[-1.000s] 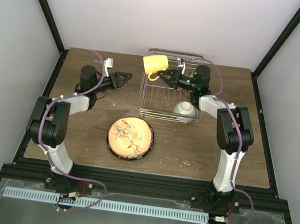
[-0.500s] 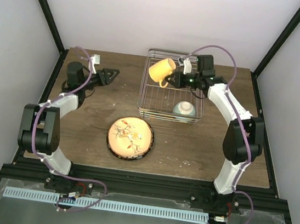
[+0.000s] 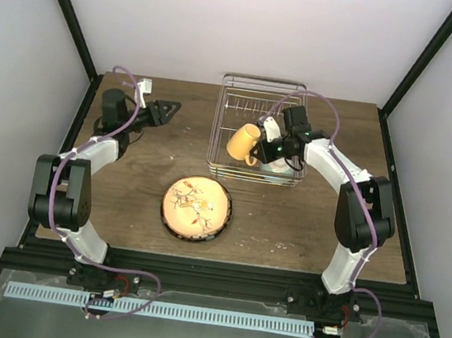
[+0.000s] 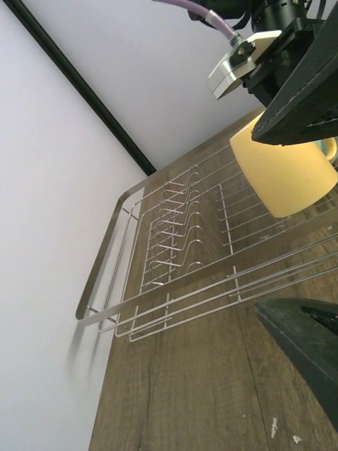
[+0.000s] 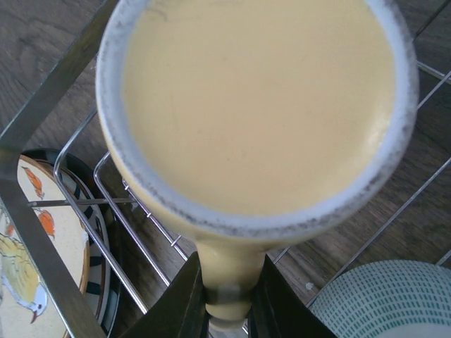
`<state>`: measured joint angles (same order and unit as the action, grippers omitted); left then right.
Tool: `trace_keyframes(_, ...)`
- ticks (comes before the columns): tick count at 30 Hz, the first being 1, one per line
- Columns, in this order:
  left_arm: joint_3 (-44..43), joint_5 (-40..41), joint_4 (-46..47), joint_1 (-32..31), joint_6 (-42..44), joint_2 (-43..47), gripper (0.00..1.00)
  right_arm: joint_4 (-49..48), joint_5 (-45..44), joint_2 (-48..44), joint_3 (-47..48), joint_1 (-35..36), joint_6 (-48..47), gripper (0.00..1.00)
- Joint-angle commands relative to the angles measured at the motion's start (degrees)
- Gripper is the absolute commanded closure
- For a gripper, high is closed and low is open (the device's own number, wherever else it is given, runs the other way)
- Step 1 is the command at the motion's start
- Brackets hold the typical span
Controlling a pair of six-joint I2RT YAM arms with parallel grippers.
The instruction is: Load the mixed dishes into the dish rack
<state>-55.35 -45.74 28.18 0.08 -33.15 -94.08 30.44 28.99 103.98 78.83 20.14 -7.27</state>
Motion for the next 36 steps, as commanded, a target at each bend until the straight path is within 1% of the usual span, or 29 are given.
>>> trace_keyframes(1,-1.17,-0.54,0.07,0.28,1.22,-1.19,0.39,-4.57,-4.85,-3.23,0.56,2.15,-5.76,0.99)
trace_keyframes(5,-1.16,-0.54,-0.67,0.29,1.93,-1.3,0.39,-5.33,-10.5,-3.26,-0.69,4.48,-8.72,0.99)
trace_keyframes(9,-0.99,-0.71,-1.57,0.3,2.61,-1.28,0.39,-5.39,-13.93,-2.28,-0.91,6.21,-10.27,0.99)
trace_keyframes(18,-1.16,-0.78,-2.91,0.32,3.52,-1.27,0.39,-4.88,-17.41,-1.18,-0.57,7.77,-11.26,0.99)
trace_keyframes(22,-1.31,-0.84,-3.62,0.35,4.19,-1.36,0.39,-3.76,-18.75,-0.86,0.07,8.11,-11.62,0.95)
trace_keyframes(25,-1.65,-0.92,-4.0,0.28,4.44,-1.53,0.39,-3.31,-18.85,-0.85,0.05,8.29,-11.75,0.9)
trace_keyframes(27,-1.92,-0.98,-4.21,0.3,4.54,-1.71,0.39,-3.03,-18.97,-0.71,0.0,8.42,-11.77,0.84)
trace_keyframes(29,-2.2,-1.02,-4.55,0.3,4.66,-1.8,0.39,-3.06,-19.05,-0.63,-0.14,8.51,-11.76,0.78)
trace_keyframes(30,-2.23,-1.02,-4.66,0.32,4.81,-1.73,0.39,-3.12,-18.99,-0.64,-0.16,8.51,-11.78,0.73)
trace_keyframes(36,-2.35,-0.85,-6.19,0.29,5.82,-1.16,0.39,-3.24,-18.64,-1.35,0.55,8.6,-11.06,0.53)
